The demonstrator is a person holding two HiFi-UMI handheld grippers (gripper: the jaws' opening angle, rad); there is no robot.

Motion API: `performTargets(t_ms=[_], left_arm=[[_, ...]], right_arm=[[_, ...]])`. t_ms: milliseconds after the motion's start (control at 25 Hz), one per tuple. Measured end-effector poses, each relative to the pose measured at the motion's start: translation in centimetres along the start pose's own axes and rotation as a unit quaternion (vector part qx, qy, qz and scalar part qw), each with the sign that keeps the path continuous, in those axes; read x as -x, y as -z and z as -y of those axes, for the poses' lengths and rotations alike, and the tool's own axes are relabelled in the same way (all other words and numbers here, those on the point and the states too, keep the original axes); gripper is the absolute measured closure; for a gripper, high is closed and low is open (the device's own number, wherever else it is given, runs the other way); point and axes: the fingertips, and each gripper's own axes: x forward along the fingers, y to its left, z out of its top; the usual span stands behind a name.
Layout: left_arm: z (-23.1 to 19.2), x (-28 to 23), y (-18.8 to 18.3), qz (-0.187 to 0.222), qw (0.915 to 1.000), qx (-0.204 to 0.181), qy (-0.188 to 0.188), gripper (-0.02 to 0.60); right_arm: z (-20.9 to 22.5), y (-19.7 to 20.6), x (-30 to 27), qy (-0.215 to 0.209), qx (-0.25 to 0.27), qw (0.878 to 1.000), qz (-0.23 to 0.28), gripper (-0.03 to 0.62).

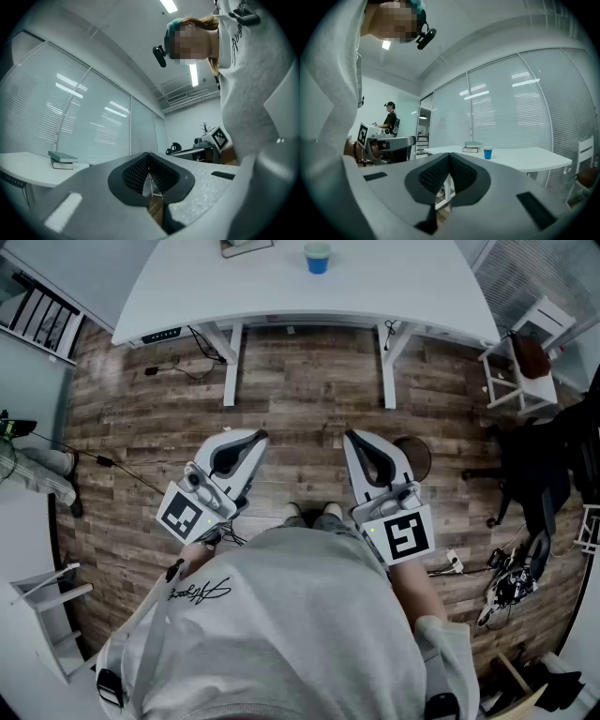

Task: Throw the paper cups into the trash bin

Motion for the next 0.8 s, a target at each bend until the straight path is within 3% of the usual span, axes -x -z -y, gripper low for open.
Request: performTargets(t_ms=[160,280,640,800], left_arm=[[-0.4,0.4,0.5,-0.014,0.9998,0.001,-0.011,0.577],[-0.5,0.4,0.7,-0.017,0.9998,0.002,-0.01,0.577],[-1.4,1.6,0.4,0.001,0.9999,0.005,-0.008,0.577],[-1.9,2.1,1.2,-0.015,0.9998,0.005,-0.013,0.575]], right_arm=[[-0.7,0.7,0.0,-0.007,-0.01,1.0,-0.018,0.585],[-0.4,0.3,-0.3,-0.003,-0.002,1.0,-0.004,0.585],[-1.2,1.1,-0.7,0.005,0.0,1.0,-0.015,0.585],[-1.9,1.7,-0.9,0.011,-0.001,1.0,-0.024,0.583]])
